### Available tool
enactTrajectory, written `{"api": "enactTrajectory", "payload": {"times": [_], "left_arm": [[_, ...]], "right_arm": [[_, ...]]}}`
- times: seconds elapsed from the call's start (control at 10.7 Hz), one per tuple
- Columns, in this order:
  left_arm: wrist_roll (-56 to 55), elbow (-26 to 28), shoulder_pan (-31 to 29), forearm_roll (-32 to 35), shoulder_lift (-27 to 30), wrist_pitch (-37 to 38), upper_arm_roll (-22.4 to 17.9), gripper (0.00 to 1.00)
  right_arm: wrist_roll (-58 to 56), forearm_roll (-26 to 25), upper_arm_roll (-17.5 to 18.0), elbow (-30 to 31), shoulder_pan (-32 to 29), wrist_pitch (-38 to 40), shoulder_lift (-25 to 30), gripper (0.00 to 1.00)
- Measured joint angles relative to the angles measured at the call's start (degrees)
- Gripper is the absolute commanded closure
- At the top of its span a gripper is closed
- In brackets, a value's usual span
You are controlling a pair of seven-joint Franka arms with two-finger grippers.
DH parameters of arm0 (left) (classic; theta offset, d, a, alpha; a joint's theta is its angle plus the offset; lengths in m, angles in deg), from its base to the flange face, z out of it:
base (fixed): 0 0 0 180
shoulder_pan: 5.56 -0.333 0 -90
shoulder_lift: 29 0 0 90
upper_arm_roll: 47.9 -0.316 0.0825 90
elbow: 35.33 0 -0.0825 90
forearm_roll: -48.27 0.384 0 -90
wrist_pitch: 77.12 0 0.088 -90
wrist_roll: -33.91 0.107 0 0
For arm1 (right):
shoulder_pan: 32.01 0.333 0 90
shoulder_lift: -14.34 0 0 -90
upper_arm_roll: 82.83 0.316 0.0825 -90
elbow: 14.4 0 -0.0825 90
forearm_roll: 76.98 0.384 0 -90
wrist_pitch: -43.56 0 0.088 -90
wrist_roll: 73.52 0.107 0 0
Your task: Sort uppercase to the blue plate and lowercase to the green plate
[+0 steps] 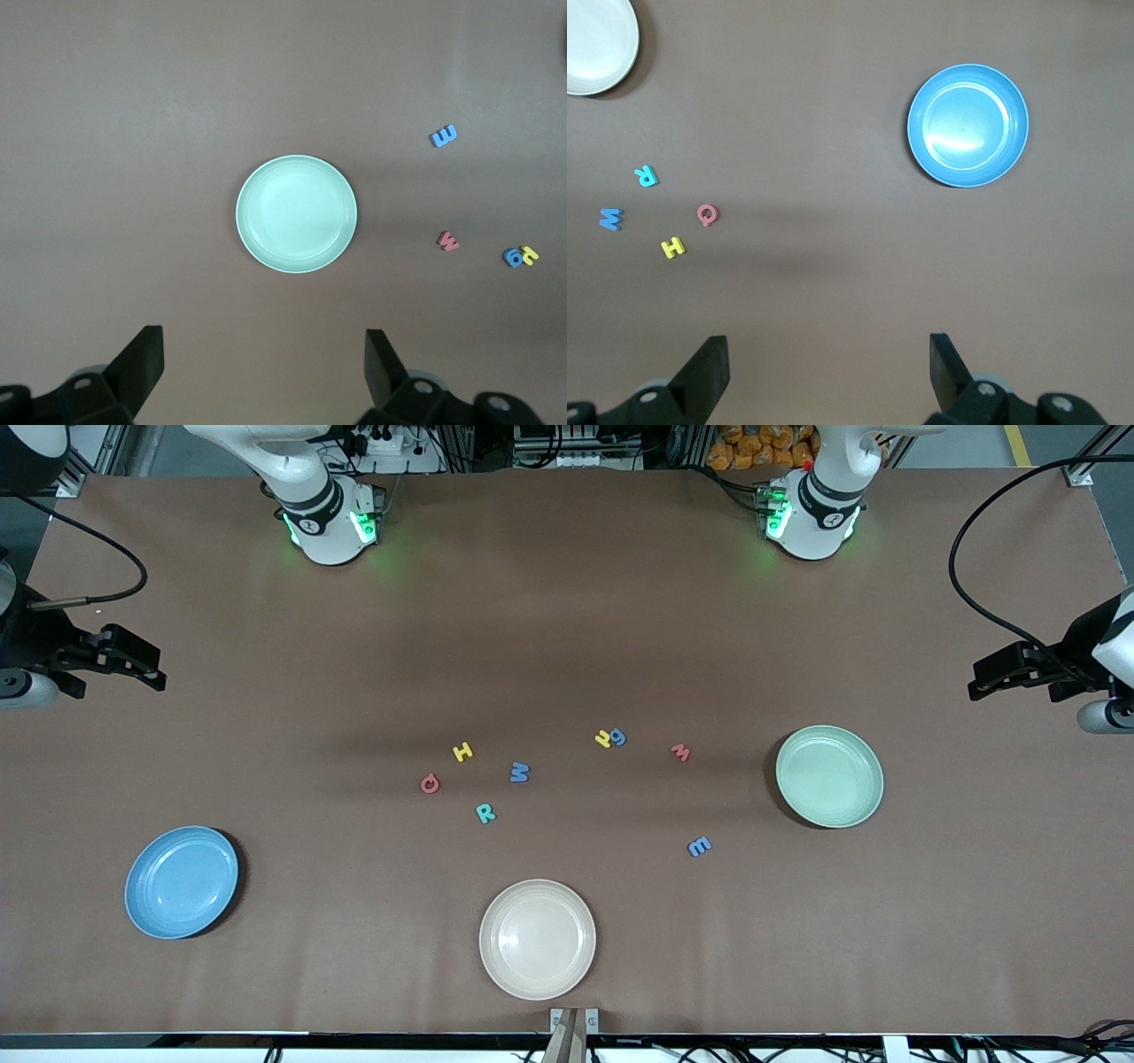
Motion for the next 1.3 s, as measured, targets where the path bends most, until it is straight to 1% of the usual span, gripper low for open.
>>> {"api": "enactTrajectory", "payload": {"times": [1.3], "left_arm": [[-1.62, 0.03, 0.17, 0.0, -0.63, 0.05, 0.02, 0.0]], "right_arm": [[-0.5, 0.0, -0.25, 0.0, -1.1, 0.08, -0.01, 0.0]]}}
